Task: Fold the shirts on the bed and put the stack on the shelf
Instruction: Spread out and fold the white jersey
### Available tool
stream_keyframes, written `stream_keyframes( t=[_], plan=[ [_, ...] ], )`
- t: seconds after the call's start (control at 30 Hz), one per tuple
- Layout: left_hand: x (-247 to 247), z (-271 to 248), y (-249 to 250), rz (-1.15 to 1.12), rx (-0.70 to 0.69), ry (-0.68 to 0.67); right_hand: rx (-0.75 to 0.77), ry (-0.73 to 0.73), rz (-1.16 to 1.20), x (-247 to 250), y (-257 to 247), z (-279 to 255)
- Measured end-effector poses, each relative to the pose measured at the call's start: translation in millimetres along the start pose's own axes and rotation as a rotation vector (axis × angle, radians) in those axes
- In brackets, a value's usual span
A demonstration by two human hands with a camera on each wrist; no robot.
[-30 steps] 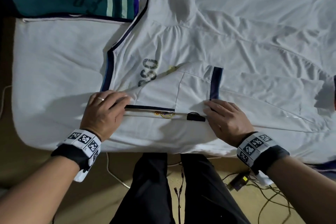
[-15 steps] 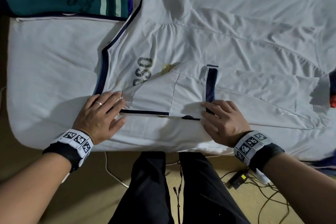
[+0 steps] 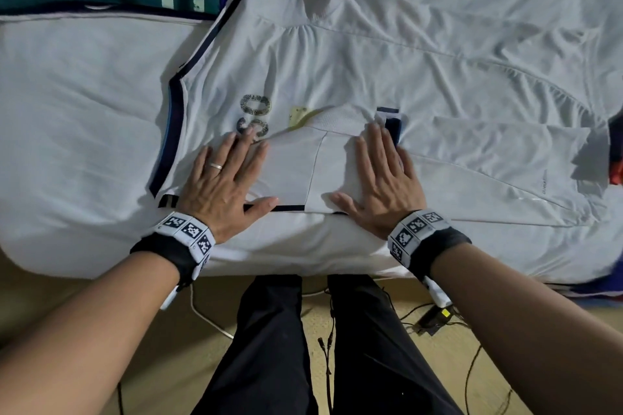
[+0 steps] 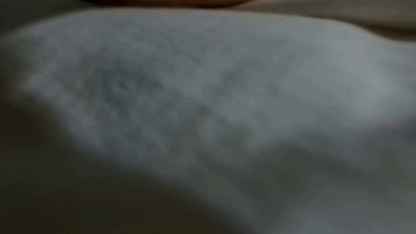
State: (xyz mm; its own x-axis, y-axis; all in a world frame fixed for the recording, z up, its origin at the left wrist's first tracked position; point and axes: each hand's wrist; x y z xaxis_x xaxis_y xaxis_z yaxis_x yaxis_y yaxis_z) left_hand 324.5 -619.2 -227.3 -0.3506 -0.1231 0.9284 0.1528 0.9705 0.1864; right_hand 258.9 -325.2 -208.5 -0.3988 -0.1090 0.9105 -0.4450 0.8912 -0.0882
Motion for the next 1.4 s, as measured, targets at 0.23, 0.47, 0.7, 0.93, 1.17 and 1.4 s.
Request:
stream_keyframes(
  t=[0.23, 0.47, 0.7, 0.93, 1.17, 1.4],
  plan=[
    [27.0, 9.6, 7.9, 0.012, 0.032, -0.132, -0.015, -0.134, -0.094, 27.6, 56.7, -26.1],
    [95.6, 80.7, 22.0, -0.034, 0.051, 0.002, -0.136, -0.012, -0.069, 82.6, 146.8, -3.5],
    [126.3, 177.7, 67.6, -0.229, 0.162, 0.074, -0.238, -0.062, 0.025, 109.0, 228.7, 48.3],
    [118.0, 249.8, 106.2, -0.196, 0.076, 0.194, -0.289, -0.008, 0.124, 110.4, 317.4, 81.5],
    [104.4, 294.2, 115.5, -0.099, 0.137, 0.141, -0.241, 0.067, 0.173, 100.6, 386.5, 100.8],
    [111.7, 314.8, 115.5, -0.012, 0.255, 0.11, -0.37, 0.052, 0.327, 101.9, 423.5, 109.0]
  ],
)
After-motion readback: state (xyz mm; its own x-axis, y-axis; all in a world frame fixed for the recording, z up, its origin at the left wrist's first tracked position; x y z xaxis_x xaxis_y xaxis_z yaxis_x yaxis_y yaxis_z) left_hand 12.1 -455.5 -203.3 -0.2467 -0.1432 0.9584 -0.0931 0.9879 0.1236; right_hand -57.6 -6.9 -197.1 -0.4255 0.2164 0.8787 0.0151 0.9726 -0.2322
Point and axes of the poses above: each hand's wrist, its own z-axis towards the middle knuckle, its own x-axis out of the back of the hand, y = z × x, and after that the axes turned 3 degrees about -z, right-handed
